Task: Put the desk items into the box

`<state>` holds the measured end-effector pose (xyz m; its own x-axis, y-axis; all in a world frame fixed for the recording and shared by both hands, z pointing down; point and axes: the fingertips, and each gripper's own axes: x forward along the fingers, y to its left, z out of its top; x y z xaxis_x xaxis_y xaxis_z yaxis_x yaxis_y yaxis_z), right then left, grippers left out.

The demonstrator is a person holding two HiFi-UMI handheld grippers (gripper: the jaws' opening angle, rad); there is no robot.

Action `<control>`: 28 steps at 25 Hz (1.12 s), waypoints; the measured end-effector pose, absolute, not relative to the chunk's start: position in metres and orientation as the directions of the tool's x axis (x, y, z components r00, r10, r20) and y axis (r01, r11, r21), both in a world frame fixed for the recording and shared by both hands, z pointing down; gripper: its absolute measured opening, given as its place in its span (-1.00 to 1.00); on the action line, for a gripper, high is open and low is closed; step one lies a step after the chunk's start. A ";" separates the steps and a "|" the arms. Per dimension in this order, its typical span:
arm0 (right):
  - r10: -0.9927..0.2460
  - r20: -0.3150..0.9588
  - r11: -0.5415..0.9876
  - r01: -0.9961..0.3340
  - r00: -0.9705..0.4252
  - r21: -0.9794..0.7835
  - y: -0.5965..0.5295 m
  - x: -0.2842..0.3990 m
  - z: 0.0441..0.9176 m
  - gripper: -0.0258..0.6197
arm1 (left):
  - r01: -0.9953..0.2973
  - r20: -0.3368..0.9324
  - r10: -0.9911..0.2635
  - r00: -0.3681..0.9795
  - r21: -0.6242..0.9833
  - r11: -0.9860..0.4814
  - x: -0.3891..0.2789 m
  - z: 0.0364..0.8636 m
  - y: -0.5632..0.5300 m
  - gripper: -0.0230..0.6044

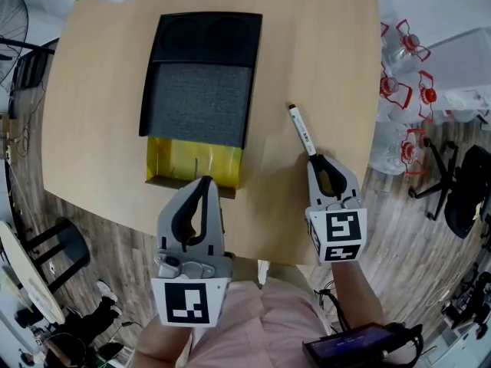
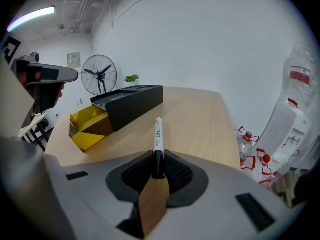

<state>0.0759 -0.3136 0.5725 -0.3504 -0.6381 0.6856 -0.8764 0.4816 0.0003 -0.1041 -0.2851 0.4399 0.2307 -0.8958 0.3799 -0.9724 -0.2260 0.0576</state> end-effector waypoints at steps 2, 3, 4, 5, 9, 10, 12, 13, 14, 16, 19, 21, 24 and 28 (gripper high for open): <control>-0.655 0.662 0.485 -0.875 -0.363 0.000 -0.315 0.076 0.560 -0.70 | -0.973 0.361 -0.904 0.228 0.051 -0.225 -0.102 0.432 -0.282 -0.89; -0.666 0.649 0.485 -0.874 -0.369 0.001 -0.315 0.076 0.553 -0.70 | -0.973 0.353 -0.908 0.226 0.050 -0.223 -0.100 0.428 -0.279 -0.89; -0.676 0.635 0.486 -0.874 -0.373 0.004 -0.314 0.076 0.545 -0.70 | -0.974 0.344 -0.912 0.224 0.050 -0.220 -0.098 0.424 -0.276 -0.89; -0.687 0.621 0.488 -0.873 -0.378 0.008 -0.312 0.077 0.536 -0.70 | -0.975 0.333 -0.917 0.220 0.052 -0.215 -0.097 0.420 -0.272 -0.89; -0.725 0.562 0.494 -0.869 -0.397 0.024 -0.302 0.083 0.496 -0.70 | -0.980 0.266 -0.944 0.196 0.023 -0.196 -0.093 0.392 -0.257 -0.89; -0.735 0.546 0.497 -0.867 -0.402 0.030 -0.300 0.084 0.485 -0.70 | -0.981 0.240 -0.952 0.189 0.007 -0.193 -0.094 0.383 -0.254 -0.89; -0.750 0.515 0.507 -0.861 -0.416 0.043 -0.297 0.085 0.464 -0.70 | -0.984 0.191 -0.966 0.172 -0.010 -0.177 -0.094 0.364 -0.246 -0.89; -0.754 0.501 0.514 -0.856 -0.424 0.050 -0.294 0.085 0.454 -0.70 | -0.986 0.173 -0.972 0.161 -0.010 -0.165 -0.093 0.356 -0.242 -0.89; -0.758 0.489 0.522 -0.851 -0.432 0.057 -0.291 0.086 0.445 -0.70 | -0.988 0.158 -0.976 0.150 -0.009 -0.153 -0.092 0.349 -0.236 -0.89; -0.765 0.463 0.535 -0.842 -0.448 0.070 -0.285 0.086 0.426 -0.70 | -0.992 0.133 -0.983 0.126 -0.012 -0.129 -0.091 0.337 -0.226 -0.89; -0.779 0.414 0.551 -0.829 -0.471 0.094 -0.280 0.081 0.399 -0.70 | -0.995 0.086 -0.992 0.097 -0.023 -0.099 -0.094 0.319 -0.216 -0.89; -0.785 0.386 0.561 -0.821 -0.485 0.107 -0.277 0.076 0.384 -0.70 | -0.996 0.060 -0.994 0.088 -0.029 -0.090 -0.096 0.308 -0.211 -0.89; -0.785 0.351 0.579 -0.806 -0.511 0.122 -0.277 0.067 0.366 -0.70 | -0.996 0.033 -0.997 0.076 -0.039 -0.077 -0.098 0.295 -0.207 -0.89; -0.777 0.325 0.602 -0.788 -0.539 0.132 -0.275 0.055 0.354 -0.70 | -0.997 0.014 -0.998 0.062 -0.054 -0.063 -0.102 0.286 -0.202 -0.89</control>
